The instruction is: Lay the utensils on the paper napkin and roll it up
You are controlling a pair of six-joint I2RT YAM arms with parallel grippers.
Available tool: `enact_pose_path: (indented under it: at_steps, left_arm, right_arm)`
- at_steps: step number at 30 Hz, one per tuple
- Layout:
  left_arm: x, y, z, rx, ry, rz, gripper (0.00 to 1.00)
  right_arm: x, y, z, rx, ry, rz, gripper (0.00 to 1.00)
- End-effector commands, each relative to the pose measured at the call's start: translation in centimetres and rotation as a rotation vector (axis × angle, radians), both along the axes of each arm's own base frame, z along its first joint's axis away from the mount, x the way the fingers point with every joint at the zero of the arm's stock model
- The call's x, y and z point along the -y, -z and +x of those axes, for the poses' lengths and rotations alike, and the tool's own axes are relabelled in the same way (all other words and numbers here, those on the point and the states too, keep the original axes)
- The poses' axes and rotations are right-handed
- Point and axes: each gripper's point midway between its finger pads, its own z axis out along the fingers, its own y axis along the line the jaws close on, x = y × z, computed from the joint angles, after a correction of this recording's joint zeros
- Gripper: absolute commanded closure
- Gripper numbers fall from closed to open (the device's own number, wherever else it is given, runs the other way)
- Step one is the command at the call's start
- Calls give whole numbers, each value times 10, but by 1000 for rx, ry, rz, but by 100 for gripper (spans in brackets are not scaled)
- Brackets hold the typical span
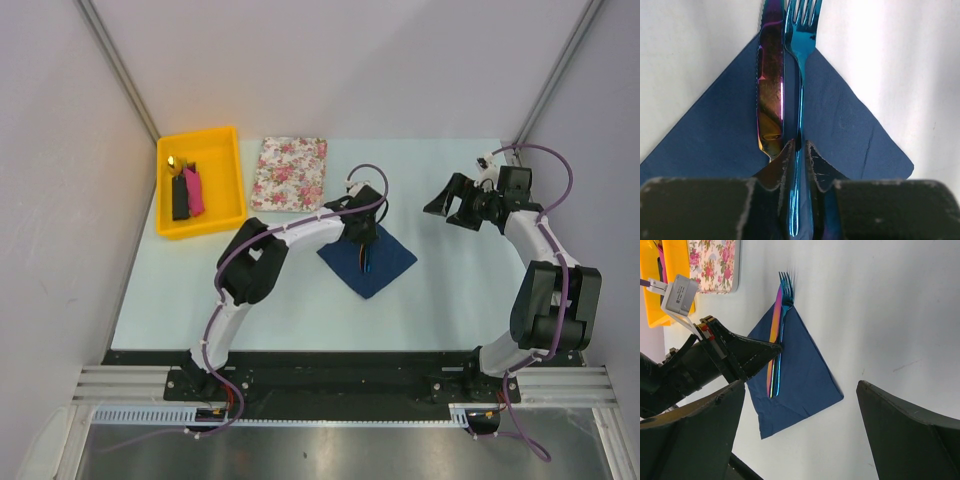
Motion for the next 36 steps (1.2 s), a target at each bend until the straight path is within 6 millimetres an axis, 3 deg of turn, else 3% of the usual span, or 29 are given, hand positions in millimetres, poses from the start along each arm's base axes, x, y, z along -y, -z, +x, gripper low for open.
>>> enact_pose_path:
  at_steps: [1, 3, 5, 8, 10, 11, 12, 13, 14, 15, 16, 17, 18, 19, 21, 22, 24, 28, 33, 36]
  left_arm:
    - [13, -47, -1, 44, 10, -80, 81]
    - [17, -62, 1, 70, 29, -102, 73]
    - [20, -95, 3, 128, 57, -138, 64]
    - [16, -148, 3, 267, 145, -176, 57]
    - [7, -167, 0, 342, 204, -178, 54]
    - [1, -185, -9, 428, 309, -171, 50]
    - [-3, -188, -15, 464, 371, -156, 45]
    - [-11, -178, -24, 519, 470, -98, 44]
    - [-10, -195, -43, 565, 576, -141, 42]
    - [-16, -198, -51, 599, 632, -131, 37]
    - [-25, -177, -62, 623, 725, -73, 29]
    - [-23, -176, -82, 646, 847, -111, 27]
    - [-30, -190, -93, 712, 902, -109, 27]
    - [-37, -173, -104, 754, 989, -67, 28]
    - [-36, -170, -129, 819, 1124, -67, 30]
    - [-41, -153, -136, 842, 1195, -13, 31]
    - [-37, -138, -153, 868, 1293, 15, 32]
    - [-34, -99, -167, 925, 1413, 143, 34]
    - [-23, -71, -179, 978, 1487, 234, 35]
    - [-14, -54, -176, 978, 1505, 291, 36]
  right_arm:
    - [-4, -17, 5, 67, -15, 3, 0]
    - [-5, -16, 6, 71, -20, 1, 0]
    - [-10, -15, 7, 70, -33, 2, 0]
    - [-20, -12, 9, 74, -64, 8, 0]
    - [-27, -5, 10, 60, -83, 14, 0]
    - [-35, -4, 10, 58, -99, 21, 0]
    - [-39, 1, 10, 47, -110, 24, 0]
    - [-43, 3, 10, 43, -118, 28, 0]
    - [-52, 5, 9, 39, -135, 34, 1]
    - [-56, 8, 9, 34, -144, 37, 2]
    - [-60, 12, 9, 24, -155, 42, 6]
    - [-64, 15, 9, 18, -160, 48, 9]
    - [-75, 17, 5, 11, -189, 54, 11]
    - [-81, 23, 4, -1, -203, 62, 19]
    - [-95, 31, -3, -30, -235, 81, 27]
    - [-99, 37, -3, -44, -244, 86, 33]
    - [-110, 45, -9, -70, -270, 95, 38]
    - [-119, 54, -14, -101, -289, 104, 43]
    - [-120, 57, -16, -115, -299, 104, 44]
    - [-116, 57, -15, -117, -295, 104, 43]
